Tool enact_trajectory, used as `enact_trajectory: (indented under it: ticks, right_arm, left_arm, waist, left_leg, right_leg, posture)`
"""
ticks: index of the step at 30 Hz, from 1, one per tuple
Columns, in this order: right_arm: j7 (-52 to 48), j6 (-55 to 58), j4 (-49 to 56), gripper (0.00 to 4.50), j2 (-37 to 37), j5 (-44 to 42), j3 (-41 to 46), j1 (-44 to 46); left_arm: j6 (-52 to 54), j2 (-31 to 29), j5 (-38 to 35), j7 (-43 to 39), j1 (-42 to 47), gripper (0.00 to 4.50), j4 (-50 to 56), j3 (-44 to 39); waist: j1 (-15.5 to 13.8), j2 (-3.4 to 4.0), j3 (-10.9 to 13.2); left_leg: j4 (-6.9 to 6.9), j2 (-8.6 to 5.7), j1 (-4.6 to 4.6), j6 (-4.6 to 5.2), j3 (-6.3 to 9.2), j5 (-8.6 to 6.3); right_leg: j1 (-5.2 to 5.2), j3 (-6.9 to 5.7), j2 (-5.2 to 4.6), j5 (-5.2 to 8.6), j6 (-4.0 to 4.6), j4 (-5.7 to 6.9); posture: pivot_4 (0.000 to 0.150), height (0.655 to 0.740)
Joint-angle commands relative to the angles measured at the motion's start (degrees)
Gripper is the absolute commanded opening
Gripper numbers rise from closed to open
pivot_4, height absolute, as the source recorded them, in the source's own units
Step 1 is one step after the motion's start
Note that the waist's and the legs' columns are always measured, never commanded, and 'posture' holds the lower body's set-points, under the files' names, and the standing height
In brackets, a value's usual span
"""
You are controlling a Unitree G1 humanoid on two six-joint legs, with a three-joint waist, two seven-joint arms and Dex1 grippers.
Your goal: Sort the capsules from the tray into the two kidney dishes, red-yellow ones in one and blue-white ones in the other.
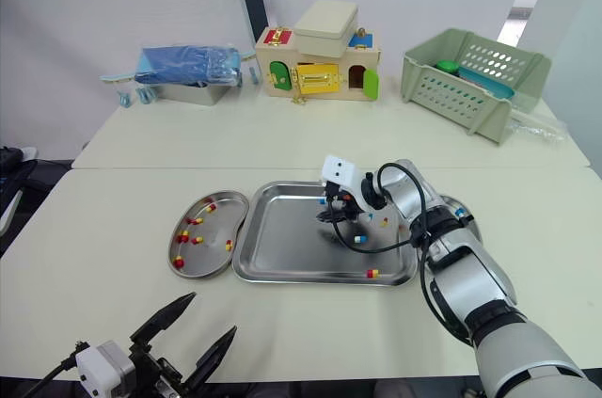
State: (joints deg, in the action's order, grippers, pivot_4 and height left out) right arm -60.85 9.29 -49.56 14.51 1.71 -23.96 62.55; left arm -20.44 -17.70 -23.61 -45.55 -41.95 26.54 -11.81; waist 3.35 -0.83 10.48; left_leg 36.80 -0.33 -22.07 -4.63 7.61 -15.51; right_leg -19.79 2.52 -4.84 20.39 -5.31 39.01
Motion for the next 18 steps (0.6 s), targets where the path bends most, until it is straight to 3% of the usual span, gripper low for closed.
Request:
enact_trajectory:
  ticks: [1, 15, 18]
  right_arm:
    - [0.9, -1.4, -2.4, 3.29, -1.3, 0.7, 2.3, 2.5]
    - [1.3, -2.4, -8.8, 3.29, -4.2, 3.6, 4.0, 2.6]
    - [1.2, -2.5, -8.5, 2.77, -4.4, 4.0, 4.3, 2.3]
  left_arm:
    - [-0.2, -0.5, 0.3, 1.1, -0.8, 4.5, 2.4, 0.4]
    - [0.1, -1.8, -0.1, 2.5, -1.0, 4.5, 2.3, 0.2]
    - [-0.2, -1.9, -0.3, 2.3, -1.0, 4.5, 1.8, 0.1]
  waist:
    - [0.0, 0.01, 0.0]
    - [0.2, 0.05, 0.0]
    - [0.2, 0.05, 0.0]
  left_leg:
    - [0.0, 0.0, 0.0, 0.0, -0.01, 0.0]
    - [-0.03, 0.0, 0.0, 0.0, -0.03, 0.0]
    - [-0.03, 0.0, 0.0, 0.0, -0.03, 0.0]
  right_leg:
    - [0.0, 0.0, 0.0, 0.0, 0.0, 0.0]
    - [-0.1, 0.05, 0.01, 0.0, 0.01, 0.05]
    - [-0.1, 0.05, 0.01, 0.0, 0.01, 0.06]
  posture:
    - [0.15, 0.74]
    - [0.15, 0.74]
    - [0.15, 0.74]
